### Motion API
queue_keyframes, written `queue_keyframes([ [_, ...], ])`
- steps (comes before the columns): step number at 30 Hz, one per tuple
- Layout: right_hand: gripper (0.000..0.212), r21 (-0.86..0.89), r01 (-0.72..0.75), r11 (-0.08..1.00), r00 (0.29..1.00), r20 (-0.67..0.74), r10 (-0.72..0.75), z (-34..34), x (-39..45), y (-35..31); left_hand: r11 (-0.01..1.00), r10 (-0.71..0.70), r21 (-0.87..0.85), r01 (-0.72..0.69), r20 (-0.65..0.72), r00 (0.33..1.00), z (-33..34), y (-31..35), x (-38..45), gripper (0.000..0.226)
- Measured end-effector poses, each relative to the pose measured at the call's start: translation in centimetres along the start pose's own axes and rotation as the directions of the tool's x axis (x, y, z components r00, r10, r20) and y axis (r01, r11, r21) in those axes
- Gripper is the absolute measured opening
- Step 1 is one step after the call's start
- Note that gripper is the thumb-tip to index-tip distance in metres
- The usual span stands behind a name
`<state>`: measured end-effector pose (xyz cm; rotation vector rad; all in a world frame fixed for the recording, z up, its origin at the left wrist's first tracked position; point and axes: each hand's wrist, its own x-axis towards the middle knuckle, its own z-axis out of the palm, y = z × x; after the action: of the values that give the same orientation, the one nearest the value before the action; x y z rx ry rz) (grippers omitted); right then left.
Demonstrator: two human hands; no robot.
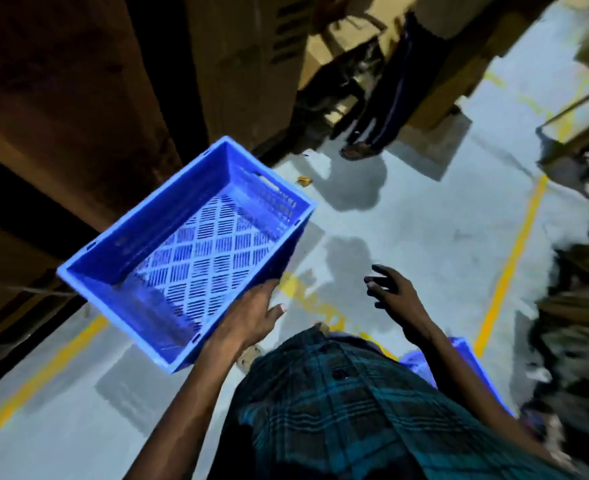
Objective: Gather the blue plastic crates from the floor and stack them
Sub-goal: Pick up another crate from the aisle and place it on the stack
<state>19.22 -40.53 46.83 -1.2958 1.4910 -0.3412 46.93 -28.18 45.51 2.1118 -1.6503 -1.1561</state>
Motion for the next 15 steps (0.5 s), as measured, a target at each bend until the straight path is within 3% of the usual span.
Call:
queue_keyframes([
  [4, 0.036, 0.133, -0.01, 0.991, 0.98, -0.195, 0.036, -4.5, -4.0, 4.3, 0.99, 0.13, 0.047, -0.134, 0.082, 0.988, 1.5, 4.2, 1.4, 0.063],
  [8, 0.033, 0.147, -0.014, 0.989, 0.953, -0.299, 0.058, -8.6, -7.1, 9.6, 0.974, 0.201, 0.08, -0.212, 0.127, 0.971, 4.1, 8.6, 2.3, 0.059],
  [11, 0.037, 0.034, 0.022, 0.999, 0.944, -0.331, -0.01, -11.6, -8.4, 13.5, 0.966, 0.21, 0.118, -0.229, 0.153, 0.966, 6.2, 11.2, 3.2, 0.061],
  [15, 0.044, -0.018, -0.012, 1.0, 0.954, -0.299, 0.006, -17.0, -11.9, 18.4, 0.94, 0.286, 0.122, -0.32, 0.233, 0.929, 12.4, 18.2, 2.8, 0.061],
])
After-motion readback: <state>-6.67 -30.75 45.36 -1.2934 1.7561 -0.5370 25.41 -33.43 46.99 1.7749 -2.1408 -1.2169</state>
